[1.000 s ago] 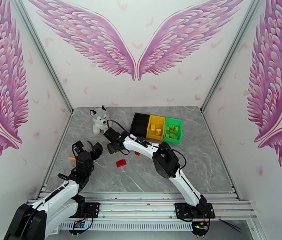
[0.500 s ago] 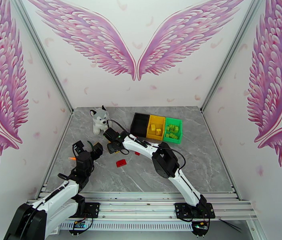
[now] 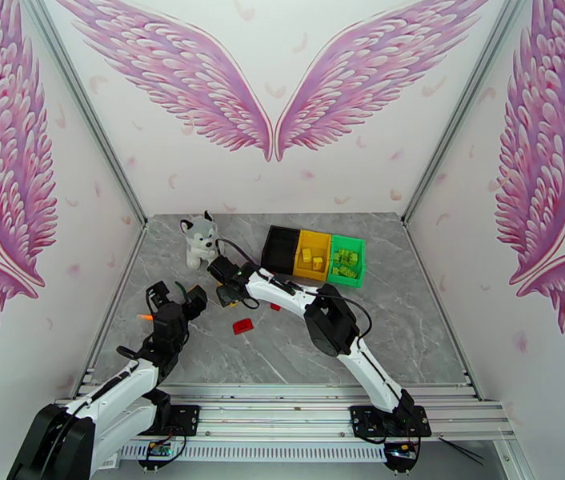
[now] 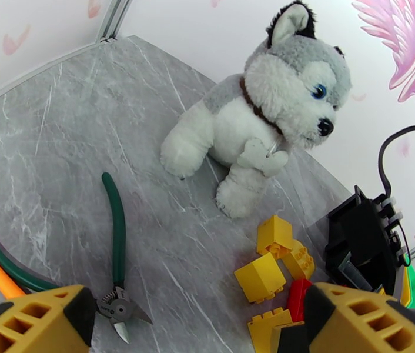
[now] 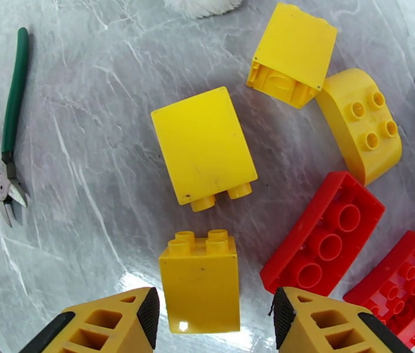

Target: Sort the legos into containers by color

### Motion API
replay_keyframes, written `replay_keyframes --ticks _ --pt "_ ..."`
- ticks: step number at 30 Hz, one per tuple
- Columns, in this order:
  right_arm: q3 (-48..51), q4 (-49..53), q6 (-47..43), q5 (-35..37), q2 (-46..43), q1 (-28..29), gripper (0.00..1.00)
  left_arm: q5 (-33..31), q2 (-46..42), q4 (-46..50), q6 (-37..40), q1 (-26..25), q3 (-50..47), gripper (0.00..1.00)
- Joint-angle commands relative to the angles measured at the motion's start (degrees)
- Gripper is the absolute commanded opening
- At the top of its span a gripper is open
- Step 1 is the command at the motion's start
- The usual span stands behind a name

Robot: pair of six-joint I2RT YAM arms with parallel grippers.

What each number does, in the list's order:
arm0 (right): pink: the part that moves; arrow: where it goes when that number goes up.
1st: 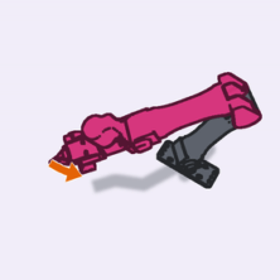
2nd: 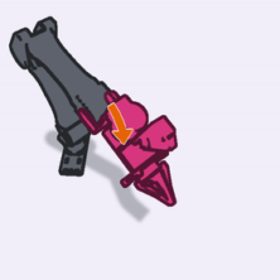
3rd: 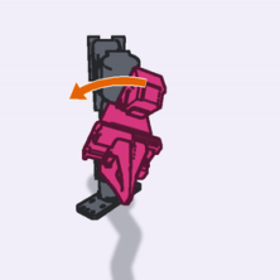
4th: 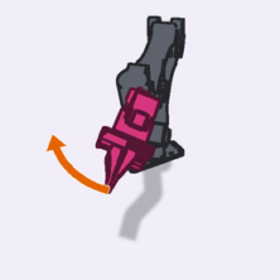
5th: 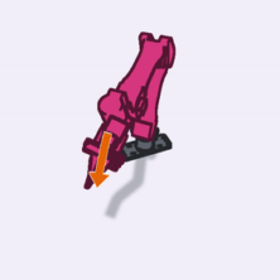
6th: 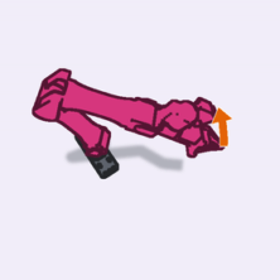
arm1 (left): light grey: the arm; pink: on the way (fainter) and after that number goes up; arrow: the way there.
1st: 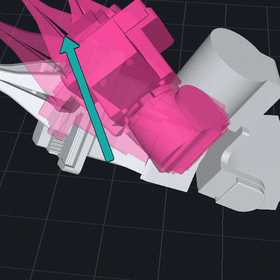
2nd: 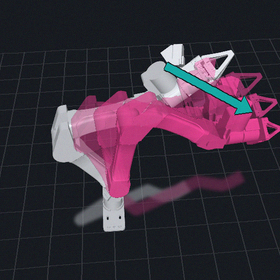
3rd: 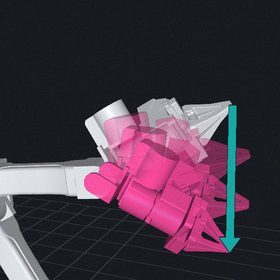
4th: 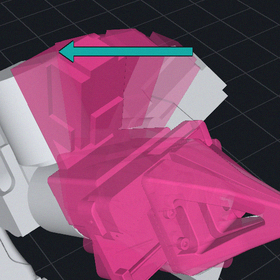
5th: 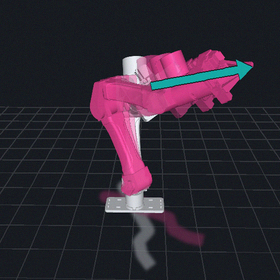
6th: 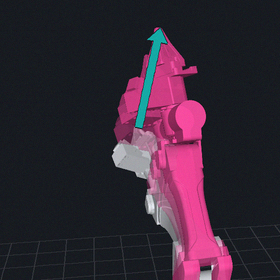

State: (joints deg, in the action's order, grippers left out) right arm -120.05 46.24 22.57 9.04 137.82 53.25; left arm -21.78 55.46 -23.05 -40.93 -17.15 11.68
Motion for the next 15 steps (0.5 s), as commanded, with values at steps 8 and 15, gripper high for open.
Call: replay_keyframes --ticks 8,15 --pt "-1.1 0.5 -0.6 -1.1 2.3 -0.4 0.57 0.5 0.1 -0.3 -0.1 0.4 -0.3 0.99" --pt "-1.4 0.0 -0.2 -1.5 3.5 -0.6 0.53 0.7 0.1 -0.3 -0.1 0.4 -0.3 0.99"
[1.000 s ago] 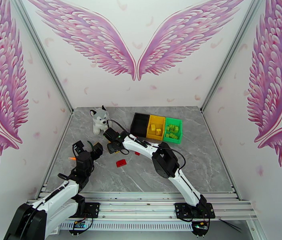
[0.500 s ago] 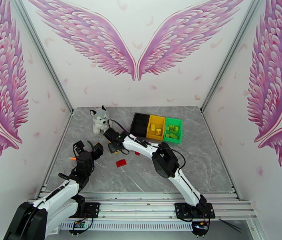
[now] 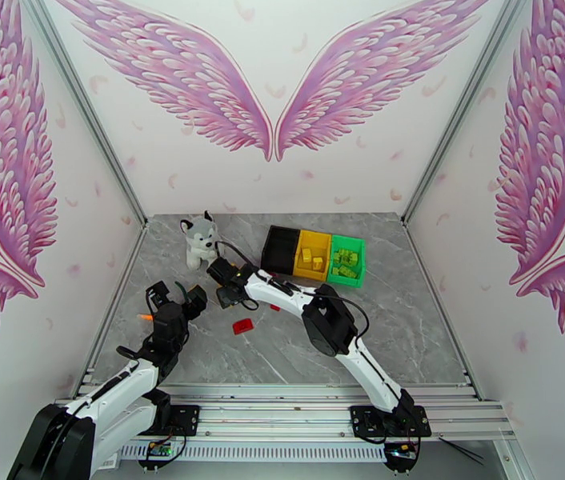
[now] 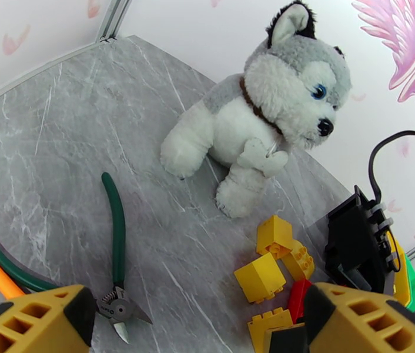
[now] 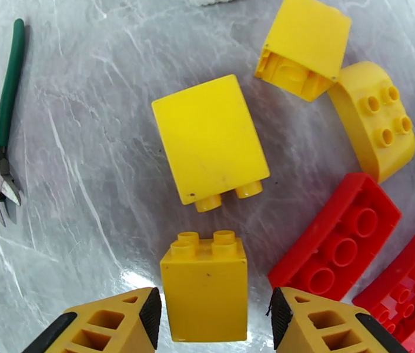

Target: Sort the legos into containers by color

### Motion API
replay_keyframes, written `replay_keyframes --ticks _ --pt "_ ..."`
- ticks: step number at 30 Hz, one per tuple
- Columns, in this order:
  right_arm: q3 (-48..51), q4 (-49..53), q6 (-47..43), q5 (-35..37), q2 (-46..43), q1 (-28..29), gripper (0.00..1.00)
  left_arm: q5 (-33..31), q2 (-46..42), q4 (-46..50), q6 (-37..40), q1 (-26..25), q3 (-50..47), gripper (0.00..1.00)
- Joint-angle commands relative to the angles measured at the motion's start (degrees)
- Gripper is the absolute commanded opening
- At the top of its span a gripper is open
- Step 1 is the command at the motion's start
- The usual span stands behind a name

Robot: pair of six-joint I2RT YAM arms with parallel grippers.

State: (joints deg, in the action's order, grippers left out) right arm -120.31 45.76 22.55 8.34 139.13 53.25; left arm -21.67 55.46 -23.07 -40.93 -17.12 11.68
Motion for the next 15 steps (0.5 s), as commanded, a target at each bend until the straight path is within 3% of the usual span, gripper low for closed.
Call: replay_keyframes --ticks 1,8,15 --pt "-1.2 0.4 -0.1 -0.8 2.2 -0.7 0.52 0.5 0.2 -0.4 -0.1 0.3 -0.3 0.99" --pt "1.9 -1.8 0.2 -0.9 -0.8 -1.3 0.42 1.8 0.2 -1.2 0.5 0.3 -0.2 0.99" --pt "14.0 -8.6 1.6 -2.7 -13.0 -3.9 0.34 6.5 3.6 -2.7 4.5 -1.3 2.6 0.99"
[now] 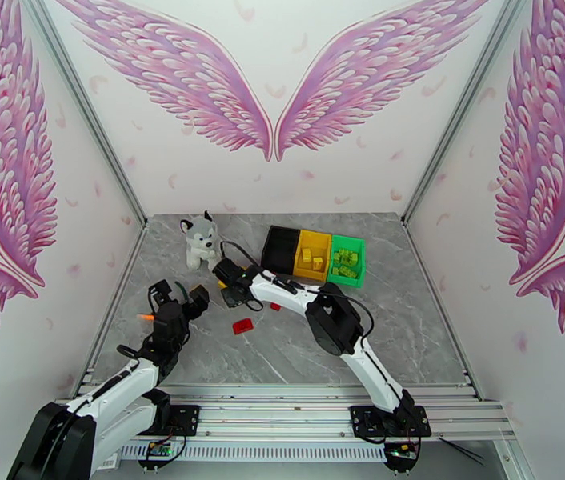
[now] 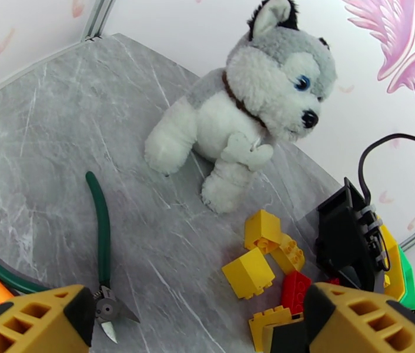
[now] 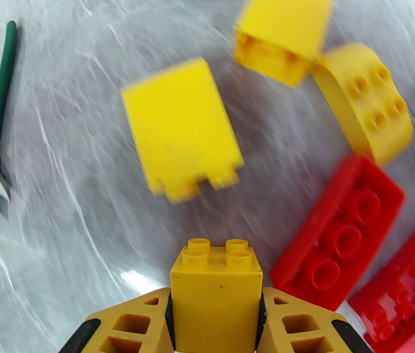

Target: Sort the legos into containers by color

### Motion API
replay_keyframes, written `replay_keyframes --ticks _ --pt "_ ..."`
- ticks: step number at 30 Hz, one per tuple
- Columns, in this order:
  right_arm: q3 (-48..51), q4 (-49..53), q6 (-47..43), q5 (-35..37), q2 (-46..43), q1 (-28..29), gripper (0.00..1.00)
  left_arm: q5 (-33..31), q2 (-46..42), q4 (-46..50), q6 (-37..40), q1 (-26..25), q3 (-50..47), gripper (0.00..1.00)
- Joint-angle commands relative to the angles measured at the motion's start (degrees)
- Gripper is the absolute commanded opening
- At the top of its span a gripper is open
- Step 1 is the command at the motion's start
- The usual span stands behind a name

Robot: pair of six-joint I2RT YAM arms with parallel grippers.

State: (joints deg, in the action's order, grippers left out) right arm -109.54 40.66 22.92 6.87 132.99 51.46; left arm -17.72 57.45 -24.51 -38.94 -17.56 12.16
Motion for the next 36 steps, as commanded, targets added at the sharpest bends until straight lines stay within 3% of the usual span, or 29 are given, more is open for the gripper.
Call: replay_keyframes --ticks 1,6,13,19,23,28,36 --pt "5.5 -4.5 1.5 -1.6 -9.1 -2.9 0.33 2.8 2.9 -1.7 2.9 -1.4 2.6 0.99" --pt "15.3 -8.4 2.7 -4.3 -18.8 -8.4 0.32 3.6 8.3 -1.9 6.2 -5.6 6.2 0.99" --pt "24.6 -10.2 5.8 -3.7 -28.2 -20.6 0.33 0.6 15.1 0.0 16.0 -18.0 13.7 0.99" --pt "23.3 -8.9 6.3 -1.8 -27.6 -27.9 0.35 -9.3 17.8 1.7 28.8 -32.3 19.5 0.99" --pt "18.6 -6.3 5.4 0.3 -24.2 -29.5 0.49 -14.9 19.0 0.5 36.1 -39.0 21.3 0.99" --pt "17.1 -5.6 4.6 1.7 -23.0 -29.6 0.61 -16.1 18.9 0.1 36.7 -39.5 21.1 0.99" --pt "21.9 -8.7 2.5 0.6 -26.5 -25.9 0.65 -17.6 17.1 0.2 34.9 -36.8 19.9 0.99"
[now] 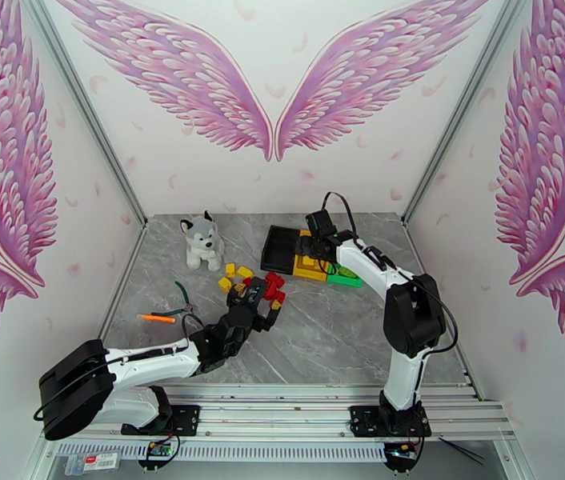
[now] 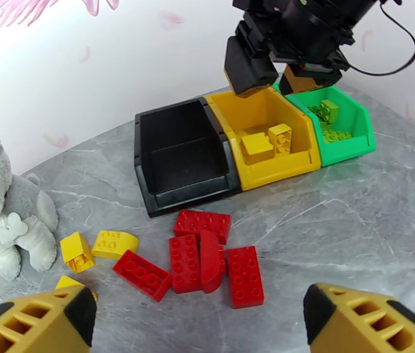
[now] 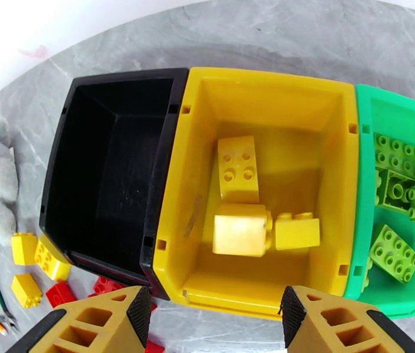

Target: Sort the legos into containers by color

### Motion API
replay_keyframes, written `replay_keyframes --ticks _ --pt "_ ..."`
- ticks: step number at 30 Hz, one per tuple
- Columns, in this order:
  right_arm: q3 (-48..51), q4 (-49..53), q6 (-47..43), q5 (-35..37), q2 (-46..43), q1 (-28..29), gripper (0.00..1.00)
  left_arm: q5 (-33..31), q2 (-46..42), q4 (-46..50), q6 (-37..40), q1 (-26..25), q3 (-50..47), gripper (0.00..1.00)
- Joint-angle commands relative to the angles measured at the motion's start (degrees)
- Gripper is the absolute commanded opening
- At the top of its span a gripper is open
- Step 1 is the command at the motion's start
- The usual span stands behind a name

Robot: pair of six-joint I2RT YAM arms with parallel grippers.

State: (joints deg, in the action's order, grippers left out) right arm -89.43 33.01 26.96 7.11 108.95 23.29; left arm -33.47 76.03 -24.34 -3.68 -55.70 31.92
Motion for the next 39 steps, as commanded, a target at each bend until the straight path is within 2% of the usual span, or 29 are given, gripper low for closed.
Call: replay_keyframes --ticks 1,6,14,20,24,26,28,31,35,39 --pt "2.2 -1.3 -2.1 0.5 -2.7 3.4 0.65 -1.8 -1.8 0.0 -0.9 2.0 -0.2 0.99" --pt "1.7 -1.7 -3.0 -0.2 -1.5 8.2 0.66 -1.1 -3.4 0.5 -4.7 6.5 -1.8 0.99" --pt "1.2 0.3 -3.6 -1.3 0.0 14.1 0.65 2.3 -4.5 6.8 -13.5 17.2 -2.7 0.99" --pt "13.6 -4.4 -0.4 -4.0 -7.8 19.0 0.73 2.6 -5.1 13.4 -16.1 19.7 0.1 0.99" --pt "21.8 -5.7 -1.0 -0.7 -13.8 24.5 0.82 1.2 -5.7 17.6 -14.8 20.7 1.3 0.99" --pt "25.6 -6.9 -1.1 0.4 -17.2 25.5 0.89 -0.2 -5.5 19.5 -19.7 22.7 1.3 0.99" --pt "28.3 -9.2 -0.3 -0.5 -20.4 25.5 0.99 6.4 -5.1 19.0 -22.3 26.1 0.7 0.99" --pt "29.0 -10.9 0.0 -1.2 -22.2 25.6 0.99 16.3 -3.1 20.1 -21.5 29.0 3.0 0.99" --pt "29.5 -10.2 0.0 1.8 -22.1 25.6 0.99 14.4 1.4 23.9 -24.9 29.2 8.5 0.99" --pt "29.4 -9.8 -0.5 2.6 -22.8 25.5 0.99 14.6 9.5 27.8 -26.6 29.3 16.1 0.99"
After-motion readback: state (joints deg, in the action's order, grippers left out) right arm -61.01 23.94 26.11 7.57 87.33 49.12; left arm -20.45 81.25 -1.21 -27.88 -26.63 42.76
